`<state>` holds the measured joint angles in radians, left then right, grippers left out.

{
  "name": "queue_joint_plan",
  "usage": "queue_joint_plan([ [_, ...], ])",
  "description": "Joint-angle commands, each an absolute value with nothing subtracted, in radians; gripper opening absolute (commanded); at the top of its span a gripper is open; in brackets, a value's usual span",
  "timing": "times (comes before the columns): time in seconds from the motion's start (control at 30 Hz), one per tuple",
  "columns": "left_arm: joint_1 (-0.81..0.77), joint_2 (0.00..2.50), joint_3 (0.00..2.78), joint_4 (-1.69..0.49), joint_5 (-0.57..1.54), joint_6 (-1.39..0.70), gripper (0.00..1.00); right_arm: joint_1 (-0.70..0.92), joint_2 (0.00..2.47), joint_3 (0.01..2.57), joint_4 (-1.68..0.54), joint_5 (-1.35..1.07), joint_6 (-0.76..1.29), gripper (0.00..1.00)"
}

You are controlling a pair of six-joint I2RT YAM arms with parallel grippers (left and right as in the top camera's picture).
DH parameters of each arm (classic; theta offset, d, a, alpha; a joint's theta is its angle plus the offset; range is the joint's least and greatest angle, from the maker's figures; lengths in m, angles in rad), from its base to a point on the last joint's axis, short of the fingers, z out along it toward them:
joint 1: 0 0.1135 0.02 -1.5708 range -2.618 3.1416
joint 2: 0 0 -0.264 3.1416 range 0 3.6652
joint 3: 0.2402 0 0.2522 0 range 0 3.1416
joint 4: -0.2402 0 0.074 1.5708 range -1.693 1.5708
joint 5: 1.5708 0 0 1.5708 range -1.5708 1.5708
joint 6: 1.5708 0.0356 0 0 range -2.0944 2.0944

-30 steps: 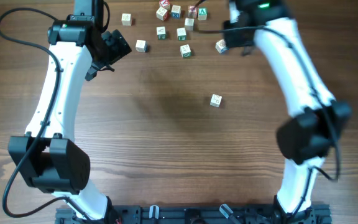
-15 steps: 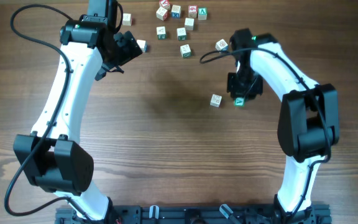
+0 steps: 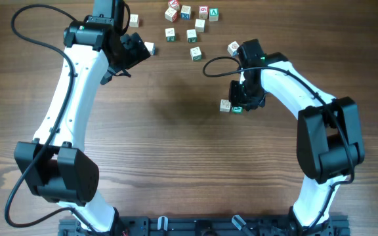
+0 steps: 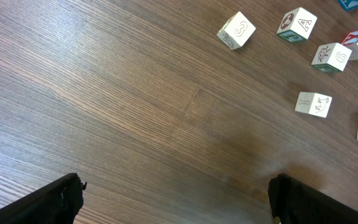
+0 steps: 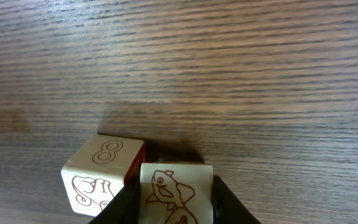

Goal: Form a horizontal line

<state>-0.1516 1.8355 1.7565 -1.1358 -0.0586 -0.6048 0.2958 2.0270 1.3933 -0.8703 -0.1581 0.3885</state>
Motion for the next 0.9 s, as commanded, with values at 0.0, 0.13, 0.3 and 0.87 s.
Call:
queue_joint_plan([
  [0.0, -0.151, 1.840, 1.750, -1.127, -0.077, -0.607, 1.00, 0.311, 2.113, 1.334, -0.888, -0.195, 0.389, 0.10],
  [0.13, -0.151, 1.840, 1.747, -1.122, -0.076, -0.607, 1.00, 0.310, 2.086, 1.335, -0.915, -0.105, 0.428, 0.33],
  [0.3, -0.151, 1.840, 1.747, -1.114, -0.076, -0.607, 1.00, 0.310, 2.021, 1.338, -0.927, -0.065, 0.428, 0.64],
  [0.87, -0.152, 1.949, 1.746, -0.831, -0.012, -0.316, 1.00, 0.098, 1.651, 1.475, -0.925, -0.059, 0.418, 1.00],
])
